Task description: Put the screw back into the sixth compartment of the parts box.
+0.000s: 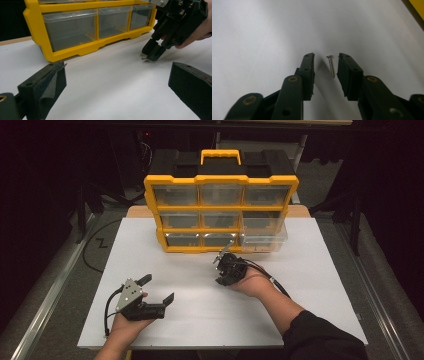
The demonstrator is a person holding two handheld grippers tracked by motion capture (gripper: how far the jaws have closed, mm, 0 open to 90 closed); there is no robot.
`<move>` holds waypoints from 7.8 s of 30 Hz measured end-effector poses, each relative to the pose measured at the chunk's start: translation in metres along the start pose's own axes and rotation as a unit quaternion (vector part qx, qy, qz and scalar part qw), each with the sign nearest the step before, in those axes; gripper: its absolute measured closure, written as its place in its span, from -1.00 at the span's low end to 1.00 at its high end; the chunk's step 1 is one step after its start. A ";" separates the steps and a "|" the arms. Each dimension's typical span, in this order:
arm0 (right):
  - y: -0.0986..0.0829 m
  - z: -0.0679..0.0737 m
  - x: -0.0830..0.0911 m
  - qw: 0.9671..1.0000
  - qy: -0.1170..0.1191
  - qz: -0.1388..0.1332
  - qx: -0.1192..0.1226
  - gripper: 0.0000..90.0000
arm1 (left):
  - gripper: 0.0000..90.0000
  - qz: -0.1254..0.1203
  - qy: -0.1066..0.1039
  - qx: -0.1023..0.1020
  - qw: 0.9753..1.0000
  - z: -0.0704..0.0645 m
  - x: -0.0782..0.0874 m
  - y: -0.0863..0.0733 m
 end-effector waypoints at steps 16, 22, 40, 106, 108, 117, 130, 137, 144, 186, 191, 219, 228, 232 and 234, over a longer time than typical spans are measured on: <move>0.000 -0.004 -0.007 1.000 0.012 0.000 -0.014 0.82 | -0.95 0.002 0.000 -0.002 1.000 0.000 0.000 0.000; -0.001 -0.004 -0.007 1.000 0.013 0.001 -0.014 0.96 | -0.95 0.001 -0.001 -0.002 1.000 0.000 0.000 0.000; 0.002 0.001 -0.002 1.000 0.002 0.006 0.004 0.99 | -0.95 0.000 0.000 0.000 1.000 0.000 0.000 0.000; -0.089 0.011 0.065 0.999 -0.024 0.038 0.021 0.99 | -0.95 -0.002 -0.002 0.001 1.000 -0.002 0.000 0.000; -0.092 0.010 0.067 0.999 -0.022 0.036 0.019 0.99 | -0.95 -0.002 -0.001 0.000 1.000 -0.002 0.000 0.000; -0.102 0.006 0.076 0.999 -0.029 0.038 0.015 0.99 | -0.95 -0.002 -0.001 0.000 1.000 -0.002 0.000 0.000; -0.105 0.002 0.088 0.998 -0.034 0.042 0.019 0.99 | -0.95 -0.001 -0.001 -0.001 1.000 -0.002 -0.001 0.000; -0.102 0.001 0.096 0.998 -0.037 0.044 0.024 0.99 | -0.95 -0.001 -0.001 -0.001 1.000 -0.002 -0.001 0.000; -0.098 -0.001 0.106 0.998 -0.039 0.046 0.028 0.99 | -0.95 -0.001 -0.001 -0.002 1.000 -0.002 -0.001 0.000; -0.074 -0.018 0.163 0.997 -0.053 0.046 0.025 0.99 | -0.95 -0.001 -0.001 -0.002 1.000 -0.002 0.000 0.000; -0.069 -0.019 0.169 0.997 -0.056 0.044 0.025 0.99 | -0.95 -0.002 -0.001 -0.001 1.000 -0.002 0.000 0.000; -0.031 -0.034 0.205 0.996 -0.080 0.028 0.039 0.99 | -0.95 -0.003 -0.002 0.001 1.000 -0.001 0.001 0.000; -0.020 -0.042 0.211 0.995 -0.086 0.030 0.038 0.99 | -0.95 -0.003 -0.001 0.001 1.000 0.000 0.002 0.000; -0.015 -0.046 0.211 0.995 -0.088 0.029 0.039 0.99 | -0.95 -0.004 -0.001 0.002 1.000 0.000 0.002 0.000; -0.014 -0.047 0.210 0.995 -0.090 0.028 0.037 0.99 | -0.95 -0.004 -0.001 0.002 1.000 0.000 0.002 0.001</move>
Point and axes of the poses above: each handheld gripper's, and its own axes: x roughly backward along the jaws, y roughly out of its top, z roughly to its left, the point moved 6 cm from there along -x, roughly forward along the jaws, and after that the axes turned 6 degrees about z, right-handed, at the moved point
